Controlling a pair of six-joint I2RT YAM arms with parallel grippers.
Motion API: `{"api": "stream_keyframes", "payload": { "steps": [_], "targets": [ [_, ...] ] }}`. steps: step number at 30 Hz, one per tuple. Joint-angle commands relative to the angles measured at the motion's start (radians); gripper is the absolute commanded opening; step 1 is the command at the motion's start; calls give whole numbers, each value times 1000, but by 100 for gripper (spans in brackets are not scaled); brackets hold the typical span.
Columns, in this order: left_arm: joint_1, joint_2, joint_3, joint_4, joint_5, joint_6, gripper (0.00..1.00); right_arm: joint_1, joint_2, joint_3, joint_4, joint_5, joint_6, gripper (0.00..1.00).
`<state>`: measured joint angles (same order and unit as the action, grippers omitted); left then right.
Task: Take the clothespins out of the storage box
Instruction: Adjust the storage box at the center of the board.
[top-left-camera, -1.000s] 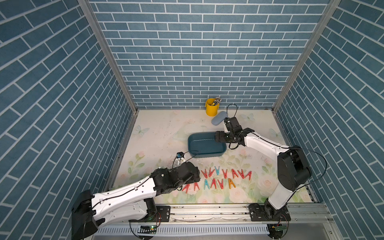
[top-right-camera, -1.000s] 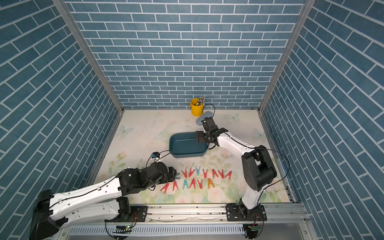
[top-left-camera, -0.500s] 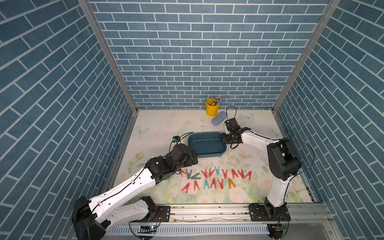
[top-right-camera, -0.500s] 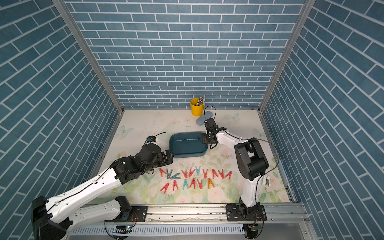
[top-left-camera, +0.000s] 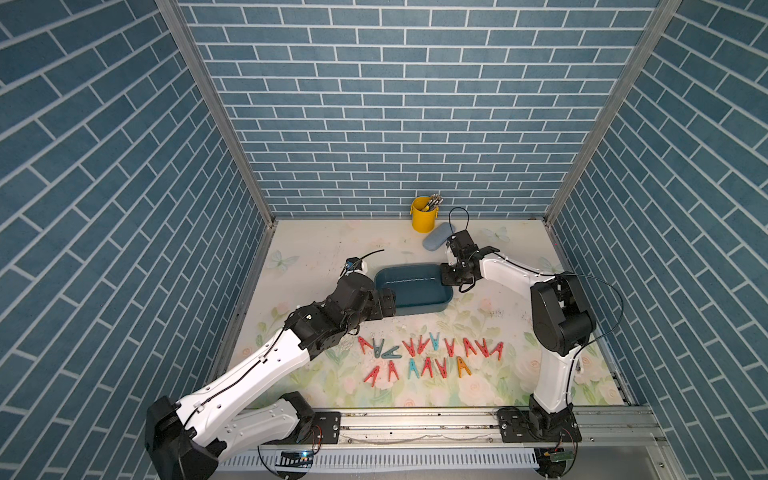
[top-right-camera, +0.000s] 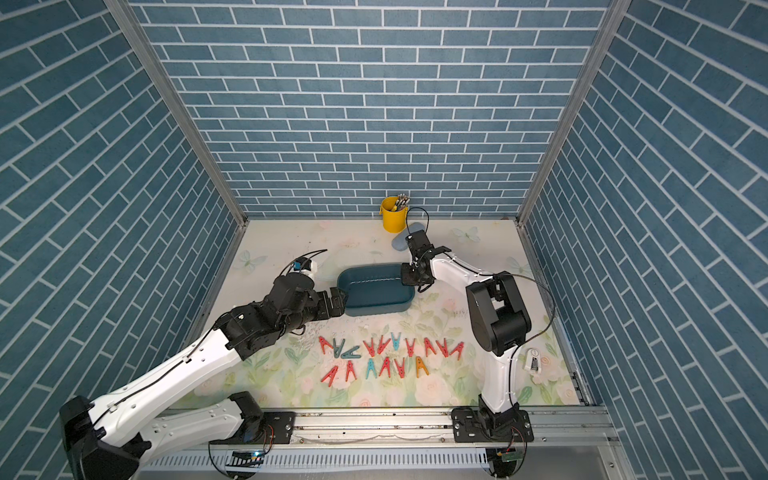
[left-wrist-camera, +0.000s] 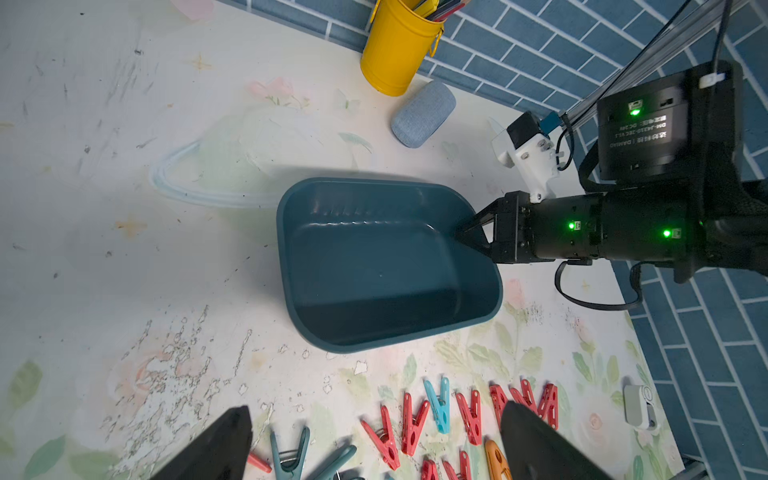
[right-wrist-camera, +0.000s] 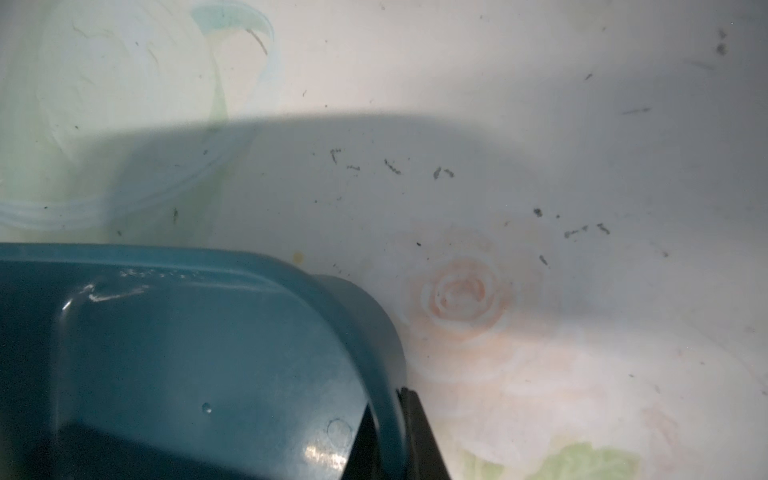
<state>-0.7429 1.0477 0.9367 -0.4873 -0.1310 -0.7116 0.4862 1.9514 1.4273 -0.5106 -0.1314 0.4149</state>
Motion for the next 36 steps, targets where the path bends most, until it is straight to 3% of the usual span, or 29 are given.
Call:
{"api": "stream_keyframes", "payload": {
  "steps": [1,9,12,20,33,36],
  "targets": [
    [53,1,2,49,70,81,100,-32,13,56,-155,-162,40,0],
    [127,2,-5,135,190,160,100,-76,-27,23,-196,-404,148,0],
    [144,1,-18,150,206,171,100,-83,-45,-1,-187,-425,178,0],
    [179,6,-35,168,246,180,99,-70,-106,-50,-133,-219,210,0],
    [192,-9,-25,131,93,156,99,28,-188,-248,86,97,191,0],
    [192,-10,-21,131,71,149,100,48,-210,-296,141,128,199,10]
  ]
}}
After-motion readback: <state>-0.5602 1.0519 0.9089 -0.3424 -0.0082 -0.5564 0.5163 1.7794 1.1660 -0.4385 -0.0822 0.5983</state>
